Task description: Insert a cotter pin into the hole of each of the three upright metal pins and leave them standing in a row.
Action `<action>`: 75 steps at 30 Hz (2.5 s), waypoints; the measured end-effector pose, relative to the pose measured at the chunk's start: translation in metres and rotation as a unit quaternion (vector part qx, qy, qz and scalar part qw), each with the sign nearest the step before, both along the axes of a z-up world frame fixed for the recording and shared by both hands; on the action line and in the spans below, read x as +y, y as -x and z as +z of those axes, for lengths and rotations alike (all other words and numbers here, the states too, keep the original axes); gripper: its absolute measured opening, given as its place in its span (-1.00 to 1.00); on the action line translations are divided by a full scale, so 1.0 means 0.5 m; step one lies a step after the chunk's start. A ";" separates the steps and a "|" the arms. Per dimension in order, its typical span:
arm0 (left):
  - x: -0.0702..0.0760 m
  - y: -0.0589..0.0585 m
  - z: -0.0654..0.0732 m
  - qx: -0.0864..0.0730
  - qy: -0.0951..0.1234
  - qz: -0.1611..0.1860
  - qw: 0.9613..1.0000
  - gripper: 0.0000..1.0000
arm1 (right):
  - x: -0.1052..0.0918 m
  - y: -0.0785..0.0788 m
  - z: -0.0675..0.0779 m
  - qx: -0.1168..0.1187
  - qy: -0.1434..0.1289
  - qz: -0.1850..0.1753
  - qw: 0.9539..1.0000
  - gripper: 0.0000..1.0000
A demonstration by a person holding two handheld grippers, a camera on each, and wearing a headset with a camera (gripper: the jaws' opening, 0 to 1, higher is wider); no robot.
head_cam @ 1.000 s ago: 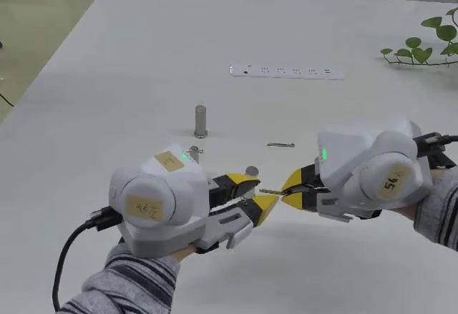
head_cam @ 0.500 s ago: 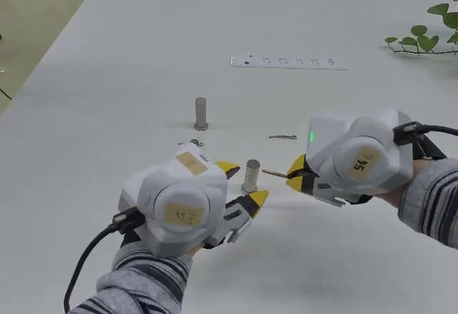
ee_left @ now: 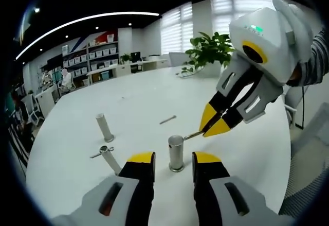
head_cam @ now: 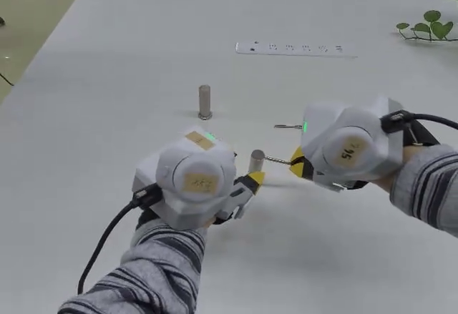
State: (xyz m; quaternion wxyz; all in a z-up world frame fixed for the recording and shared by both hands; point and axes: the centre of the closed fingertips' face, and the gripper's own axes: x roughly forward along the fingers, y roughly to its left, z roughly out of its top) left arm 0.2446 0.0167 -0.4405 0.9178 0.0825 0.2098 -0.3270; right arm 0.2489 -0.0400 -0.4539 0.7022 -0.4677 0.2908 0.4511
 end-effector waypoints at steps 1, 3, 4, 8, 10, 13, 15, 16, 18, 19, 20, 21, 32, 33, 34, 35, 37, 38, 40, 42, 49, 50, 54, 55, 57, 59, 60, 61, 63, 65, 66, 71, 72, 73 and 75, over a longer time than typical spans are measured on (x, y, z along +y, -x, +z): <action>-0.002 -0.001 -0.004 0.003 -0.001 0.001 1.000 -0.49 | -0.001 -0.002 -0.002 0.001 0.001 -0.001 1.000 -1.00; -0.007 -0.003 -0.013 0.007 -0.002 0.002 1.000 -0.51 | -0.001 -0.002 -0.004 0.002 0.002 0.000 1.000 -1.00; -0.008 -0.004 -0.017 0.010 -0.003 0.003 1.000 -0.51 | -0.001 -0.003 -0.005 0.003 0.002 0.001 1.000 -1.00; -0.015 -0.012 -0.031 0.018 -0.002 0.008 1.000 -0.53 | -0.001 -0.004 -0.008 0.003 0.003 0.004 1.000 -1.00; -0.016 -0.017 -0.034 0.017 -0.002 0.012 1.000 -0.57 | -0.001 -0.005 -0.008 0.003 0.001 0.005 1.000 -1.00; -0.019 -0.023 -0.040 0.022 0.004 0.016 1.000 -0.59 | 0.000 -0.007 -0.007 0.002 -0.001 0.006 1.000 -1.00; -0.020 -0.025 -0.043 0.024 0.004 0.017 1.000 -0.60 | 0.001 -0.008 -0.006 0.001 -0.002 0.007 1.000 -1.00; -0.021 -0.026 -0.043 0.025 0.005 0.018 1.000 -0.61 | 0.003 -0.008 -0.006 0.001 -0.003 0.009 1.000 -1.00; -0.024 -0.027 -0.044 0.026 0.007 0.018 0.999 -0.63 | 0.005 -0.008 -0.005 0.001 -0.003 0.013 1.000 -1.00; -0.025 -0.028 -0.045 0.027 0.008 0.019 0.999 -0.64 | 0.006 -0.008 -0.003 0.000 -0.004 0.015 1.000 -1.00; -0.026 -0.029 -0.045 0.027 0.008 0.019 0.999 -0.65 | 0.007 -0.009 -0.002 -0.003 -0.003 0.017 1.000 -1.00; -0.027 -0.029 -0.046 0.028 0.009 0.019 0.999 -0.66 | 0.007 -0.009 -0.002 -0.003 0.000 0.019 1.000 -1.00; -0.028 -0.030 -0.048 0.031 0.013 0.017 0.999 -0.79 | 0.011 0.000 0.005 -0.002 0.006 0.042 0.999 -1.00; -0.029 -0.030 -0.049 0.031 0.013 0.018 0.999 -0.80 | 0.012 0.001 0.006 -0.002 0.006 0.043 0.999 -1.00; -0.028 -0.030 -0.049 0.030 0.011 0.018 0.999 -0.80 | 0.013 0.002 0.007 -0.001 0.005 0.041 0.999 -1.00; -0.028 -0.030 -0.050 0.030 0.011 0.018 0.999 -0.80 | 0.013 0.003 0.006 0.002 0.003 0.038 0.999 -1.00; -0.028 -0.030 -0.051 0.030 0.012 0.018 0.999 -0.80 | 0.014 0.007 0.006 0.010 -0.004 0.028 1.000 -1.00; -0.028 -0.030 -0.051 0.030 0.012 0.019 0.999 -0.80 | 0.015 0.009 0.006 0.013 -0.007 0.024 1.000 -1.00; -0.028 -0.030 -0.053 0.030 0.013 0.019 0.999 -0.81 | 0.015 0.013 0.006 0.023 -0.017 0.008 1.000 -1.00; -0.029 -0.031 -0.053 0.026 0.011 0.020 0.999 -0.81 | 0.014 0.015 0.007 0.029 -0.020 -0.004 0.999 -1.00; -0.029 -0.031 -0.053 0.017 0.000 0.029 0.999 -0.81 | 0.018 0.025 0.003 0.037 -0.023 -0.047 0.998 -1.00; -0.028 -0.031 -0.053 0.017 0.000 0.031 0.999 -0.81 | 0.018 0.026 0.002 0.039 -0.025 -0.054 0.997 -1.00; -0.028 -0.031 -0.053 0.015 -0.002 0.037 0.999 -0.81 | 0.020 0.035 0.002 0.063 -0.047 -0.105 0.991 -1.00; -0.028 -0.031 -0.053 0.014 -0.004 0.038 0.999 -0.81 | 0.020 0.035 0.002 0.067 -0.050 -0.113 0.990 -1.00; -0.027 -0.031 -0.053 0.014 -0.003 0.040 0.999 -0.81 | 0.020 0.033 0.001 0.067 -0.052 -0.120 0.989 -1.00; -0.027 -0.031 -0.053 0.014 -0.003 0.041 0.999 -0.81 | 0.022 0.038 0.000 0.081 -0.064 -0.142 0.985 -1.00; -0.027 -0.030 -0.053 0.014 -0.003 0.042 0.999 -0.81 | 0.028 0.041 0.001 0.091 -0.075 -0.153 0.981 -1.00; -0.027 -0.031 -0.053 0.013 -0.005 0.043 0.999 -0.81 | 0.026 0.038 0.001 0.088 -0.069 -0.150 0.982 -1.00; -0.028 -0.031 -0.053 0.010 -0.008 0.040 0.999 -0.81 | 0.023 0.034 0.003 0.071 -0.056 -0.140 0.986 -1.00; -0.028 -0.031 -0.052 0.010 -0.008 0.040 0.999 -0.81 | 0.025 0.036 0.003 0.068 -0.049 -0.136 0.987 -1.00; -0.028 -0.031 -0.053 0.010 -0.008 0.041 0.999 -0.81 | 0.024 0.036 0.003 0.067 -0.047 -0.133 0.988 -1.00; -0.028 -0.030 -0.053 0.008 -0.011 0.041 0.999 -0.81 | 0.024 0.038 0.009 0.056 -0.040 -0.123 0.990 -1.00; -0.028 -0.031 -0.053 0.007 -0.011 0.041 0.999 -0.81 | 0.025 0.039 0.010 0.052 -0.036 -0.119 0.991 -1.00; -0.028 -0.031 -0.053 0.007 -0.011 0.041 0.999 -0.81 | 0.026 0.039 0.013 0.044 -0.030 -0.112 0.992 -1.00; -0.027 -0.031 -0.053 0.007 -0.011 0.042 0.999 -0.81 | 0.026 0.036 0.017 0.027 -0.021 -0.099 0.995 -1.00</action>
